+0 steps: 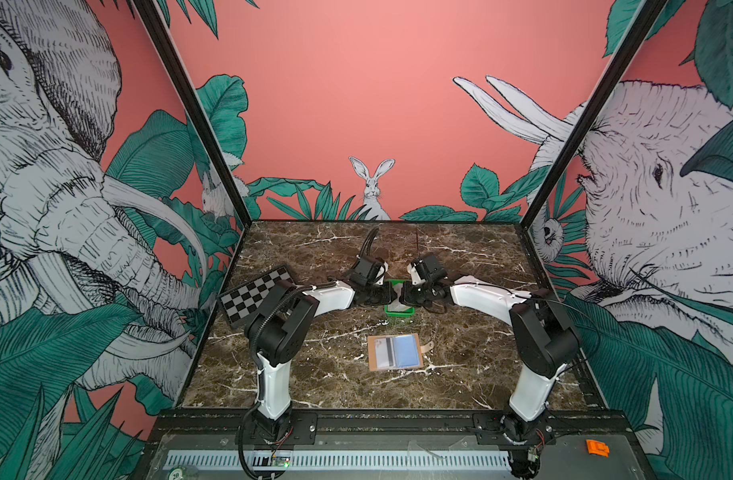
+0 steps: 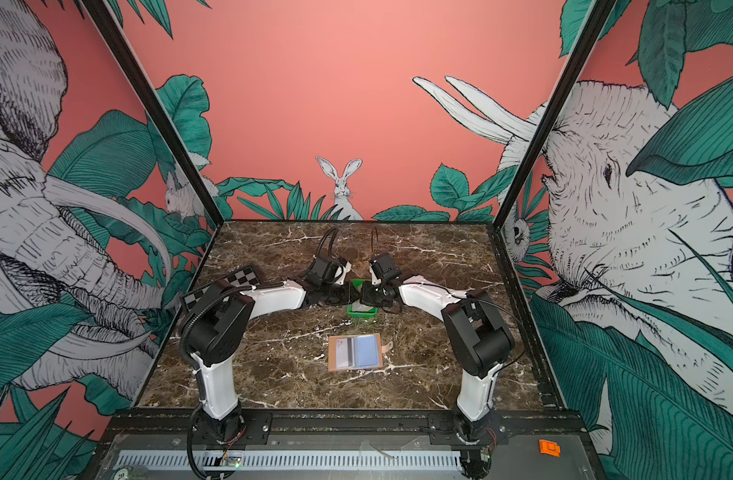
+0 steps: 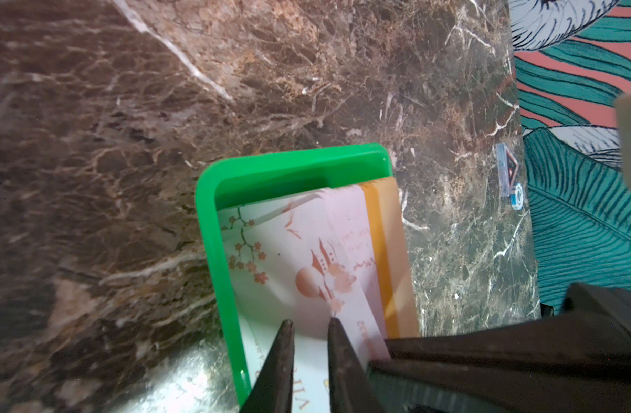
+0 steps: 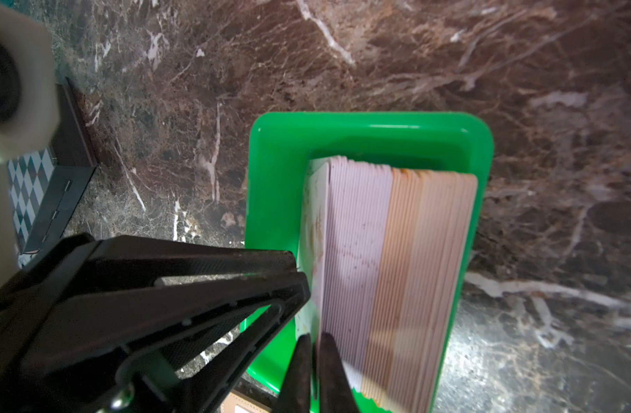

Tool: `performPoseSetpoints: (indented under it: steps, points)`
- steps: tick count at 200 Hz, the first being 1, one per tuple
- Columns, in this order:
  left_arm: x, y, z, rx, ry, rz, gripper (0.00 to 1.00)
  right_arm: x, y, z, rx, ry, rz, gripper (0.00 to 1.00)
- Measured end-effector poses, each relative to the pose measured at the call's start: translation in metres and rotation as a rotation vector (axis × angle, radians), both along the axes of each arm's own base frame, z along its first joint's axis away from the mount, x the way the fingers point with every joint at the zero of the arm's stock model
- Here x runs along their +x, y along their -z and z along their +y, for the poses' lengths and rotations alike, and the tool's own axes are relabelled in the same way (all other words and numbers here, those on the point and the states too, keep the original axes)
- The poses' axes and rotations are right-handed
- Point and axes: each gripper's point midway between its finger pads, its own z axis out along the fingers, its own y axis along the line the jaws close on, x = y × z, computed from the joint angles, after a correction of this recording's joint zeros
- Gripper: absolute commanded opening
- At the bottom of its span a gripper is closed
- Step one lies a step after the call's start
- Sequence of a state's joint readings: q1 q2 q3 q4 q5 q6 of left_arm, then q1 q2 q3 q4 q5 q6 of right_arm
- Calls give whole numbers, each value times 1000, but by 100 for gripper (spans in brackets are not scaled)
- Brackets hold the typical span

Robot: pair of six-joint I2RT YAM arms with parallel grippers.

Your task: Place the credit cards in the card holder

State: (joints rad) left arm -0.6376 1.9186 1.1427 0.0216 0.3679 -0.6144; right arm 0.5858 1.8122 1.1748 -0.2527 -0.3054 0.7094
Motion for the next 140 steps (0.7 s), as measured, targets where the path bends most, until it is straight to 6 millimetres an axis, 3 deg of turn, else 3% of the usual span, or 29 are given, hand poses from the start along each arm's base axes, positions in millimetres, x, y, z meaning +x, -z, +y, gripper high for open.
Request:
performPoseSetpoints:
  steps: [52, 140]
  points:
    - [-10, -8, 8, 7, 7, -2, 26, 0, -7, -1, 10, 21, -15, 0]
    - [-40, -75, 21, -101, 31, -86, 28, -16, -32, -15, 52, 52, -70, 0]
